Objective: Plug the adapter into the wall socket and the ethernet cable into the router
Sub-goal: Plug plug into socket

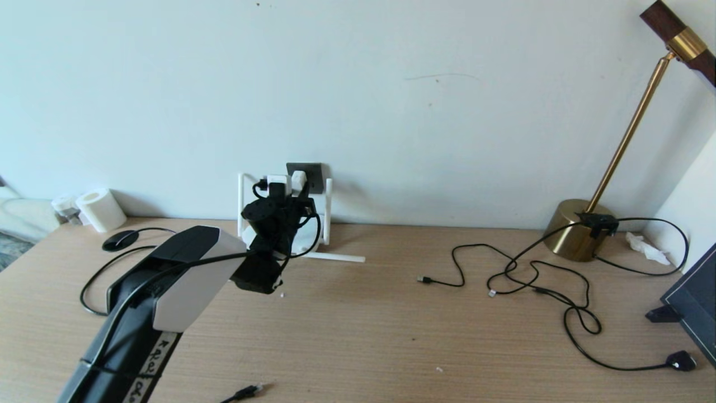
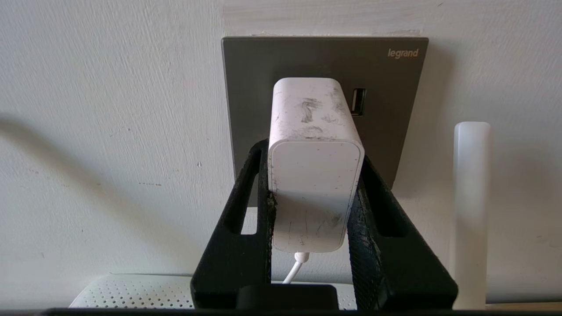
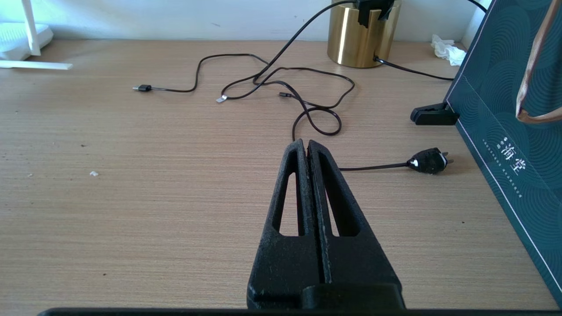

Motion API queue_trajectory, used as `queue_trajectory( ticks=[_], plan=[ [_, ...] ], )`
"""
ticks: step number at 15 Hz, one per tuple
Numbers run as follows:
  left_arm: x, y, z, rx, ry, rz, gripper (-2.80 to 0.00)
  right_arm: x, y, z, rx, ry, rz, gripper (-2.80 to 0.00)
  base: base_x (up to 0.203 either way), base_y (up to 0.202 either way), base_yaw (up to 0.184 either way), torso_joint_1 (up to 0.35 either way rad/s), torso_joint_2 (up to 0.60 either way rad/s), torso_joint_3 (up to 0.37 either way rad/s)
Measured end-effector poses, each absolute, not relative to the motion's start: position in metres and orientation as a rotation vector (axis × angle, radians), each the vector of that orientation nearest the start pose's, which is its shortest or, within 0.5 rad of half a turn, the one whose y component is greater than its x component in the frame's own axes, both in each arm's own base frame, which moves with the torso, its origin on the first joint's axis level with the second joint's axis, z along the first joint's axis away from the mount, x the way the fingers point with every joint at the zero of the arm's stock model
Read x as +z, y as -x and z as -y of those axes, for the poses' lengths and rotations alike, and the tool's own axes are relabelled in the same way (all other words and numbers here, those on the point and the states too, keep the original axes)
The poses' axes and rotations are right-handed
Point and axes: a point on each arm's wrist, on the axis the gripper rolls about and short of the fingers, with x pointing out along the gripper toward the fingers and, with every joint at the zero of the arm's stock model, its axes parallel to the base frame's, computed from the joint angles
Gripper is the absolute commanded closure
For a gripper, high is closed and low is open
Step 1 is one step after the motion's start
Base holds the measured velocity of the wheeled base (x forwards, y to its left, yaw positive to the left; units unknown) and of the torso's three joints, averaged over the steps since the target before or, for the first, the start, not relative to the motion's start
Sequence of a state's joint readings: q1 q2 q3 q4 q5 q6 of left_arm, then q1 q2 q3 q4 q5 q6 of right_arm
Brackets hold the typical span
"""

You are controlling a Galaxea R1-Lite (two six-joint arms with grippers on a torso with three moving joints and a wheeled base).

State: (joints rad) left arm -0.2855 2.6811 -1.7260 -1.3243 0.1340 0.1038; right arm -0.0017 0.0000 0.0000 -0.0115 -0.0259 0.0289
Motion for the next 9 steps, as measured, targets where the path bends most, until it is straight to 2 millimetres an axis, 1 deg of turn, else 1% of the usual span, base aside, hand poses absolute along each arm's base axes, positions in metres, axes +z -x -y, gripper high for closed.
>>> queue_trajectory(
  ticks=[5,9],
  plan=[
    [0.0682,-0.5054,0.1499,-0.126,-0.008,0.360,0.00,0.0767,0.0228,0.0005,-0.027,-0.029,0.012,0.00,0.000,0.000,0.000,0.000,0.00,0.000],
    [0.0696,-0.5061,0.1504,-0.126,-0.007,0.365,0.00,0.0767,0.0228,0.0005,-0.027,-0.029,0.012,0.00,0.000,0.000,0.000,0.000,0.00,0.000]
  ],
)
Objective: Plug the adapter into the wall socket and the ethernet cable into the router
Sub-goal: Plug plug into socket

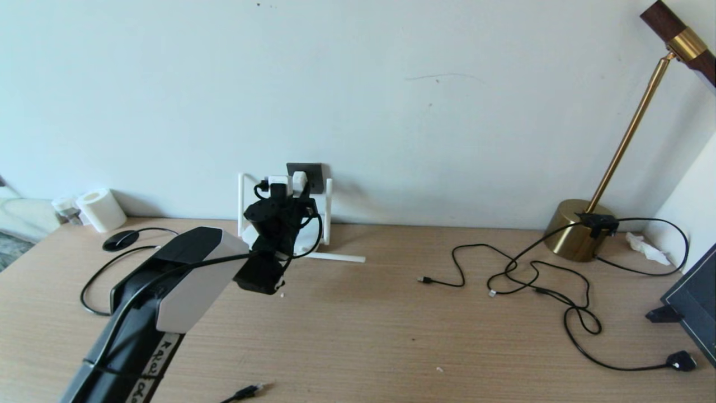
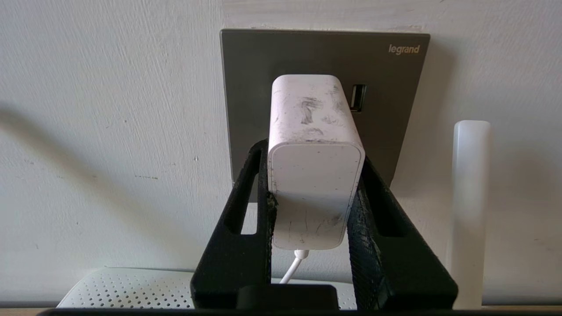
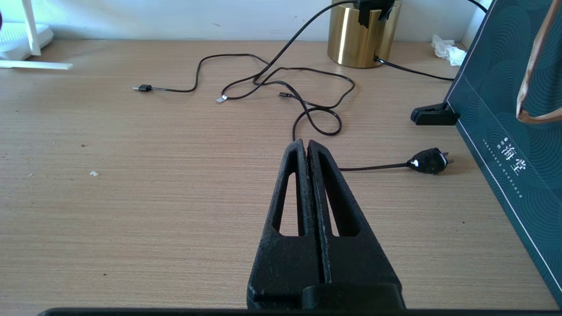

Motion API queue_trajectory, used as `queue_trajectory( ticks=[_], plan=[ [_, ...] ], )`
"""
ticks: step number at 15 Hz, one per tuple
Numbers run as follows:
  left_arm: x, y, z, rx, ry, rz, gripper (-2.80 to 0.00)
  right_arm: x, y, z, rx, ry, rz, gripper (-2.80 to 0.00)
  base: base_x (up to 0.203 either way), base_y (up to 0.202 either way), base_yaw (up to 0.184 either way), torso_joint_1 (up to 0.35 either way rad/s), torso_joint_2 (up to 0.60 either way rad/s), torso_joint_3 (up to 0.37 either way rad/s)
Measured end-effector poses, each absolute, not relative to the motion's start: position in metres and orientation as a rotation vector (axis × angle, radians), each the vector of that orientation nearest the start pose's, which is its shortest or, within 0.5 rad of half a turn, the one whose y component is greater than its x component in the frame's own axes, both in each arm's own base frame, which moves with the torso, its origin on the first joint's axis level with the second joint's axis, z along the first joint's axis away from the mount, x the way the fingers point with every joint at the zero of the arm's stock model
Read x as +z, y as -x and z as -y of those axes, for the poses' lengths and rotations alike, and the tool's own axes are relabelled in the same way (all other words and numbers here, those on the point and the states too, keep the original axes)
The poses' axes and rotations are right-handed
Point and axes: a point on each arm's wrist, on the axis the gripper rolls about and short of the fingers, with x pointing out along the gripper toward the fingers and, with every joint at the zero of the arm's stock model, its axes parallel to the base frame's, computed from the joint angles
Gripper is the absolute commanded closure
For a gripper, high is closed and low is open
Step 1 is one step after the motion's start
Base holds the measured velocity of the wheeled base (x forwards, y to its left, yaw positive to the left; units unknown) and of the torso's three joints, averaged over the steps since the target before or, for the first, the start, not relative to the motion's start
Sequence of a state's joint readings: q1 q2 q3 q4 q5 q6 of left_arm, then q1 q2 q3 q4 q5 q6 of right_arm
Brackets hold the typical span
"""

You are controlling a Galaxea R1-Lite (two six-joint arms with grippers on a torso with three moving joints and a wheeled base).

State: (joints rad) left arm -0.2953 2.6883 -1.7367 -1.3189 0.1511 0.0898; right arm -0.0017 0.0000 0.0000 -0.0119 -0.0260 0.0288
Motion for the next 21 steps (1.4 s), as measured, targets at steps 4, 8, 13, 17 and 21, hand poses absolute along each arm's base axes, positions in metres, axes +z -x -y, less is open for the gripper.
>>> queue_trajectory(
  ticks=[4,8,13,17,21],
  plan=[
    [0.0708,-0.5068,0.1496,-0.124,-0.007,0.368,0.00,0.0767,0.0228,0.0005,-0.027,-0.029,0.012,0.00,0.000,0.000,0.000,0.000,0.00,0.000],
    [0.0711,-0.5074,0.1480,-0.126,-0.010,0.365,0.00,0.0767,0.0228,0.0005,-0.027,-0.029,0.012,0.00,0.000,0.000,0.000,0.000,0.00,0.000],
    [0.0724,-0.5083,0.1452,-0.124,-0.011,0.365,0.00,0.0767,0.0228,0.0005,-0.027,-0.029,0.012,0.00,0.000,0.000,0.000,0.000,0.00,0.000],
    [0.0738,-0.5099,0.1421,-0.118,-0.012,0.366,0.00,0.0767,0.0228,0.0005,-0.027,-0.029,0.012,0.00,0.000,0.000,0.000,0.000,0.00,0.000],
    [0.0752,-0.5108,0.1409,-0.115,-0.012,0.369,0.00,0.0767,0.0228,0.0005,-0.027,-0.029,0.012,0.00,0.000,0.000,0.000,0.000,0.00,0.000]
  ],
)
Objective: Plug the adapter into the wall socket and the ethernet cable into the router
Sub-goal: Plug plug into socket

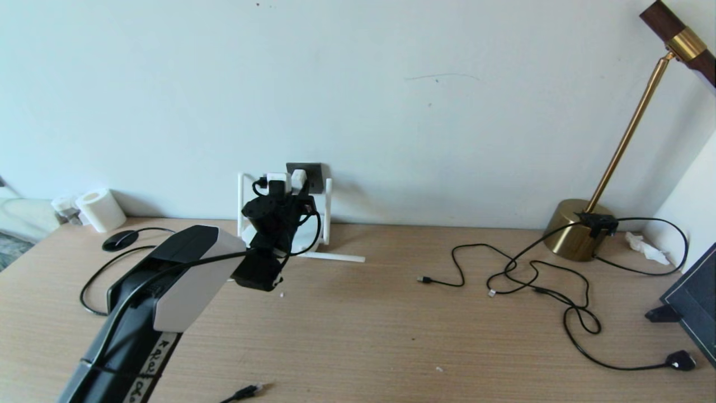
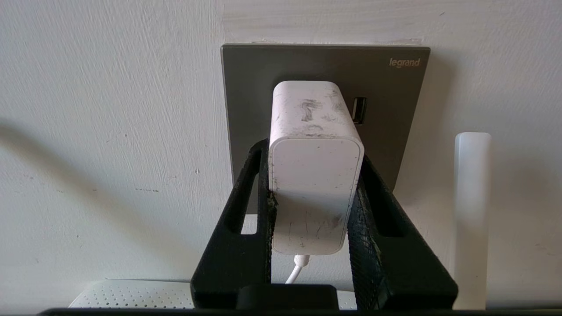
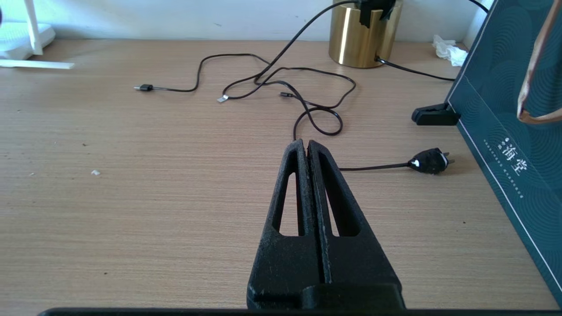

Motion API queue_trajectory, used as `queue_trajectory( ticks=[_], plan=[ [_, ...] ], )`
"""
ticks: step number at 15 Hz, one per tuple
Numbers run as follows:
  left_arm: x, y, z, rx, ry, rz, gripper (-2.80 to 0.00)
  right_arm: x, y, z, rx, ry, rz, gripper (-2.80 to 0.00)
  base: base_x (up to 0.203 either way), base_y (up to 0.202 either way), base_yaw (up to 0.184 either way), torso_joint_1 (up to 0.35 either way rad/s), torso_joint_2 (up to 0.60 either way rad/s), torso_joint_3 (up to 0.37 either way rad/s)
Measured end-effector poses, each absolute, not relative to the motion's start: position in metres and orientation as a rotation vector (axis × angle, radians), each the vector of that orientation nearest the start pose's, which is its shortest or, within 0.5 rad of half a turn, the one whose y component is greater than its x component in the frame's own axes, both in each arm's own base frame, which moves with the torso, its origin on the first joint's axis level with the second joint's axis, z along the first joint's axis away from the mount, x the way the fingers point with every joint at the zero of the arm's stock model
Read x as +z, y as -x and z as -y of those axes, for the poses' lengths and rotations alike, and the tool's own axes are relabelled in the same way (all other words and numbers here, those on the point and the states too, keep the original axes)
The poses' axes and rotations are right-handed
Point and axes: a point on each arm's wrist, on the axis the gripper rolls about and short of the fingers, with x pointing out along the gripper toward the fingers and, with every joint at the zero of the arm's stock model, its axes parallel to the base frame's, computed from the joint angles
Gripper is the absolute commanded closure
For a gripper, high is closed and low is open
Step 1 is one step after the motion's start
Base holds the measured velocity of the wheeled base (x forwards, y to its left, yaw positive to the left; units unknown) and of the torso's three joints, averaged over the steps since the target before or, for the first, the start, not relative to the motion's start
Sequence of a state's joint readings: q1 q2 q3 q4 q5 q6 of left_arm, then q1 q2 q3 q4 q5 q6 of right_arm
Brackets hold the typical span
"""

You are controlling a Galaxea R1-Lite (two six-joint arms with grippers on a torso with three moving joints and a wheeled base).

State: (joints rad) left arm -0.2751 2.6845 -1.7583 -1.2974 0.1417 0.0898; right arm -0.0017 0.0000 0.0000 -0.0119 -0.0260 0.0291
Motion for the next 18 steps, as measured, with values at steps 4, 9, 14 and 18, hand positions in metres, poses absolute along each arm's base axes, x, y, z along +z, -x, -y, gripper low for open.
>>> queue_trajectory(
  ticks=[4,9,14,18],
  plan=[
    [0.0749,-0.5107,0.1396,-0.113,-0.013,0.365,0.00,0.0767,0.0228,0.0005,-0.027,-0.029,0.012,0.00,0.000,0.000,0.000,0.000,0.00,0.000],
    [0.0742,-0.5118,0.1354,-0.115,-0.017,0.364,0.00,0.0767,0.0228,0.0005,-0.027,-0.029,0.012,0.00,0.000,0.000,0.000,0.000,0.00,0.000],
    [0.0747,-0.5123,0.1336,-0.117,-0.020,0.361,0.00,0.0767,0.0228,0.0005,-0.027,-0.029,0.012,0.00,0.000,0.000,0.000,0.000,0.00,0.000],
    [0.0744,-0.5132,0.1333,-0.123,-0.023,0.357,0.00,0.0767,0.0228,0.0005,-0.027,-0.029,0.012,0.00,0.000,0.000,0.000,0.000,0.00,0.000]
  ],
)
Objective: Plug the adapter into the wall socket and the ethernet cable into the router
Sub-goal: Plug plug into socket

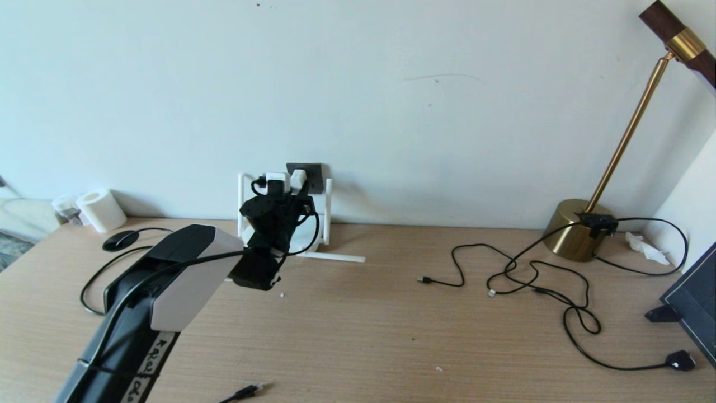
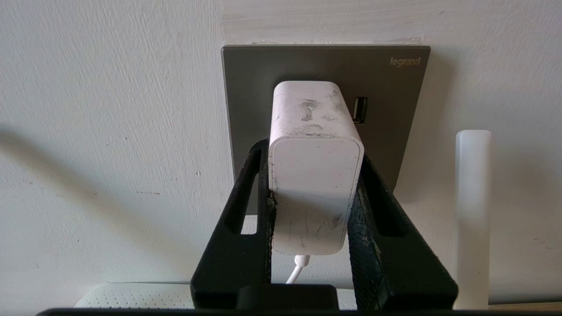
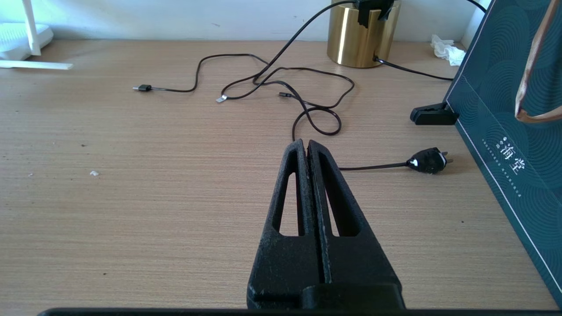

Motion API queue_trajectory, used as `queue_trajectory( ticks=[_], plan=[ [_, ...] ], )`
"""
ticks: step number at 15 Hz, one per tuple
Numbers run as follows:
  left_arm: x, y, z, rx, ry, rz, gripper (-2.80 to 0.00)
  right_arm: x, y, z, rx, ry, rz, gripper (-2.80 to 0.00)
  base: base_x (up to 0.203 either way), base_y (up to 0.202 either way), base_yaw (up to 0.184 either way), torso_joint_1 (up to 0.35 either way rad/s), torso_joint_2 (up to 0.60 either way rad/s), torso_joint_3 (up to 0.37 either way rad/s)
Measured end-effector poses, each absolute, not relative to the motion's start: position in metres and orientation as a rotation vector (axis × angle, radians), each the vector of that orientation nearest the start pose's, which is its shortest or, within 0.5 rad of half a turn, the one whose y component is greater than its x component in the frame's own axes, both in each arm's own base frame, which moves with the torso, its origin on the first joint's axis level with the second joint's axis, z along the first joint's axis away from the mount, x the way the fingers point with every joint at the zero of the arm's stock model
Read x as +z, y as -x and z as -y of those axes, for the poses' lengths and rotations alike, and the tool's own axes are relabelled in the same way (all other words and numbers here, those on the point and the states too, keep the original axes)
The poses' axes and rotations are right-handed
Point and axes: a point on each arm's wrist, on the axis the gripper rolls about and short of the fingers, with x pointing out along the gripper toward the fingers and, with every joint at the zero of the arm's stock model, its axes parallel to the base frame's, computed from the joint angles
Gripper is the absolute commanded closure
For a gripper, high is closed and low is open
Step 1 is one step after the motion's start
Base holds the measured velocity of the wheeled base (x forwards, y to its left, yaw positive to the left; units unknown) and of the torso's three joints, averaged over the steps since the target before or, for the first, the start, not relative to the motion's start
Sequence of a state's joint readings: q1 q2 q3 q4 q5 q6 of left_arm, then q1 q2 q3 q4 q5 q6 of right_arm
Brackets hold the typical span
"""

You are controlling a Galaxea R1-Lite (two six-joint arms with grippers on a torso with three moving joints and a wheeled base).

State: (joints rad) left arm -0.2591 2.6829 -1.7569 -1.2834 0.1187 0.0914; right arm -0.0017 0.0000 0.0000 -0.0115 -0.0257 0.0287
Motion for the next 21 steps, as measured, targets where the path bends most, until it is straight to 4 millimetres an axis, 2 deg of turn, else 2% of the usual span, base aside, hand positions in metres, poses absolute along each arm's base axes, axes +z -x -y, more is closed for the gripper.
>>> queue_trajectory(
  ticks=[21],
  plan=[
    [0.0727,-0.5188,0.1387,-0.102,-0.019,0.354,0.00,0.0767,0.0228,0.0005,-0.027,-0.029,0.012,0.00,0.000,0.000,0.000,0.000,0.00,0.000]
  ],
)
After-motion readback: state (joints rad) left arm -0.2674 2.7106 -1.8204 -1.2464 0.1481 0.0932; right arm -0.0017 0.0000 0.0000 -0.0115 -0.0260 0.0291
